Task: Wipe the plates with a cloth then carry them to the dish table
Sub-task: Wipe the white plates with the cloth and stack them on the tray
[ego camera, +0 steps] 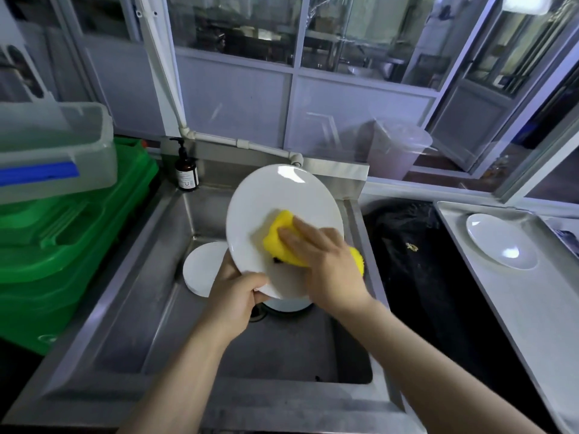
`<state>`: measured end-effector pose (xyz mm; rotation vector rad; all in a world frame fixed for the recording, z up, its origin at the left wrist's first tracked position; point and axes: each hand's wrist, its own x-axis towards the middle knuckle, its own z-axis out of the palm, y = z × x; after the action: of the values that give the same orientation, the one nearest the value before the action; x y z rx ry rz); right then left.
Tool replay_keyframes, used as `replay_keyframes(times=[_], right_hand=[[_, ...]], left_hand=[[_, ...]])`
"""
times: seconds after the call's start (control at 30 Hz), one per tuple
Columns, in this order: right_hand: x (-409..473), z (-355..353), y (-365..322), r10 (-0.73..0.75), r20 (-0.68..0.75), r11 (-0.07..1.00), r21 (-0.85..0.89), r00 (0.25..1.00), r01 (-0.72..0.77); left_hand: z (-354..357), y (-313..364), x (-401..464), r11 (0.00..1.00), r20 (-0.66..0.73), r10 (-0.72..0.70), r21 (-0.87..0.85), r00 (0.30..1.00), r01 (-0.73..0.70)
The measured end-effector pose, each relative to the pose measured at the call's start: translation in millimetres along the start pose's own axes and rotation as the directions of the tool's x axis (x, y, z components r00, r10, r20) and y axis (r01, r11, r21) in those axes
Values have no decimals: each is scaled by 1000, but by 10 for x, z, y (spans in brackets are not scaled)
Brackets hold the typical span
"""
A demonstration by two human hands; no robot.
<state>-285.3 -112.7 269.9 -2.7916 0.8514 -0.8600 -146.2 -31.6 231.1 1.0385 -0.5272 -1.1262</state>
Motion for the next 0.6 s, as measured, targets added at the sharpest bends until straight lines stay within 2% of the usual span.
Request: replay_keyframes(times=[0.1,0.17,0.23,0.3,0.37,0.5,0.6], right_hand=[[-64,51,-179,-106,76,991,88,992,99],[-9,13,-61,-76,94,994,81,993,68],[71,-43,195,81,84,996,19,993,-83],[163,-104,427,288,24,958,-25,957,-287],[228,-109,463,377,-17,925,-42,926,-378],[272,-13,187,296,21,955,-1,955,-296],[223,28,-172,86,68,992,83,994,-91]], left_hand=[[-48,35,-4,999,18,5,47,1000,-6],[-60,25,-17,997,17,-15,70,1000,13],[-54,9,-40,995,-3,-39,96,999,39],[-22,-1,-64,994,20,-50,97,999,48],[14,-1,-85,993,51,-48,106,998,43],[33,12,-67,986,77,-21,166,997,8],[-4,36,-51,986,81,-8,167,997,-5]])
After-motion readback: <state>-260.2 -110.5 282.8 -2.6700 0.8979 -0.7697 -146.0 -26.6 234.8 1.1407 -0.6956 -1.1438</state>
